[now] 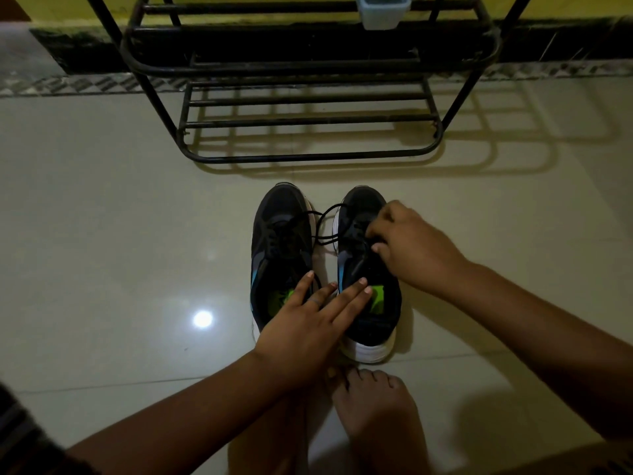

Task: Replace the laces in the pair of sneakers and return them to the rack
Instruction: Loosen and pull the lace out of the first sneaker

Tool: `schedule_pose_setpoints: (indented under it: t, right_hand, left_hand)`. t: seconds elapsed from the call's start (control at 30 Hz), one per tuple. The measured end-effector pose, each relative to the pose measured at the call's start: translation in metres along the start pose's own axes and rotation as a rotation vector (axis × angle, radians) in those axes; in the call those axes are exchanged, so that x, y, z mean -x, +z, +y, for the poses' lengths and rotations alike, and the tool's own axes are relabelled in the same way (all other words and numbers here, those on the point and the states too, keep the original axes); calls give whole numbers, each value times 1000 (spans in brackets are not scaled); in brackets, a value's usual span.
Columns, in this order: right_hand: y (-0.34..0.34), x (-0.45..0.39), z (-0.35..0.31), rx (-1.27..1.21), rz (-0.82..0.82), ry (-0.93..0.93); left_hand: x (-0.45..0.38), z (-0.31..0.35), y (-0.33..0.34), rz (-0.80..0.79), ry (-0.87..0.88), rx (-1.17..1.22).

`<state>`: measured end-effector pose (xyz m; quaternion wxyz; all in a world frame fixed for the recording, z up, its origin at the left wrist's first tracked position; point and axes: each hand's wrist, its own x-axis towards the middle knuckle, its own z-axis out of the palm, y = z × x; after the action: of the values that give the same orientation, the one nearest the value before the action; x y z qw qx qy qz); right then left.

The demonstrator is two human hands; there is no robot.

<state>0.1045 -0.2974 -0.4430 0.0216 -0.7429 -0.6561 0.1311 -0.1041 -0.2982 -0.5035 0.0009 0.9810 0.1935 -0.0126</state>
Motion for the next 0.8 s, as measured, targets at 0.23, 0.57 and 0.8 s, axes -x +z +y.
schedule_pose_setpoints:
  t: [0.23, 0.57, 0.8]
  right_hand:
    - [13, 7, -16, 295, -48, -24]
    - [-9, -1, 1, -32, 263, -43]
    - [-55, -19, 41, -190, 317, 272]
  left_hand:
    - [0, 1, 0, 0, -6, 8]
    - [0, 1, 2, 34, -15, 19]
    - [0, -1, 3, -16, -20, 18]
